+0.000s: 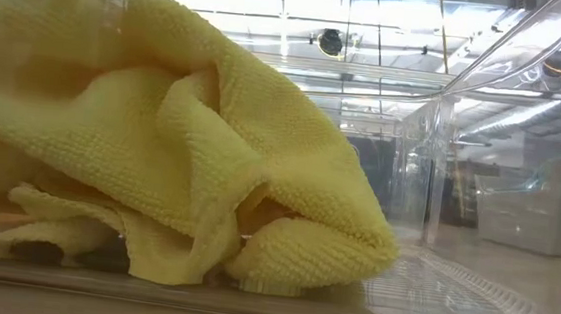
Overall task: Sort microfiber towel by color & place in baskets
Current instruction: Put the yellow microfiber cloth into the transparent bin
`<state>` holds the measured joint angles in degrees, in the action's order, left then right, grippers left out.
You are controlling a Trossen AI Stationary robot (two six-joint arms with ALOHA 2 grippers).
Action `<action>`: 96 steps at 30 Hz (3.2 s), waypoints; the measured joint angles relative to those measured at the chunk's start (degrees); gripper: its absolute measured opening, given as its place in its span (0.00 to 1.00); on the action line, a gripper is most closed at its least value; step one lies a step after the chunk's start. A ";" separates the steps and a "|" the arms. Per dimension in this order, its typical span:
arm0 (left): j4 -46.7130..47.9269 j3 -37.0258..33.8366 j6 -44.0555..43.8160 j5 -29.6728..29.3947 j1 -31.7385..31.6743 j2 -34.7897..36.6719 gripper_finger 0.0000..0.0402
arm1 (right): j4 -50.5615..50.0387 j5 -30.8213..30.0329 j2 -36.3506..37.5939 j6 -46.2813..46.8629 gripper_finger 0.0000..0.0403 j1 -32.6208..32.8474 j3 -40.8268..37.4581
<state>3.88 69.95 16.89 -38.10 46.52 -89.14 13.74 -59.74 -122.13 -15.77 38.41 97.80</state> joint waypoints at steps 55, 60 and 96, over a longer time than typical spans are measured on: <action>-13.78 0.85 -11.49 9.61 -7.59 -8.15 0.35 | -31.84 -14.24 3.30 3.96 0.03 7.69 -0.04; -10.30 1.11 -12.89 10.09 -8.85 -7.92 0.35 | -32.44 -16.41 3.22 7.73 0.13 8.25 -0.09; 0.78 0.83 -5.38 -3.84 -6.84 -5.64 0.01 | -47.16 -7.28 3.32 36.52 0.44 8.01 0.07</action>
<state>4.65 70.78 11.50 -41.93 39.69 -94.78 -33.42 -67.02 -118.80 20.75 46.42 97.86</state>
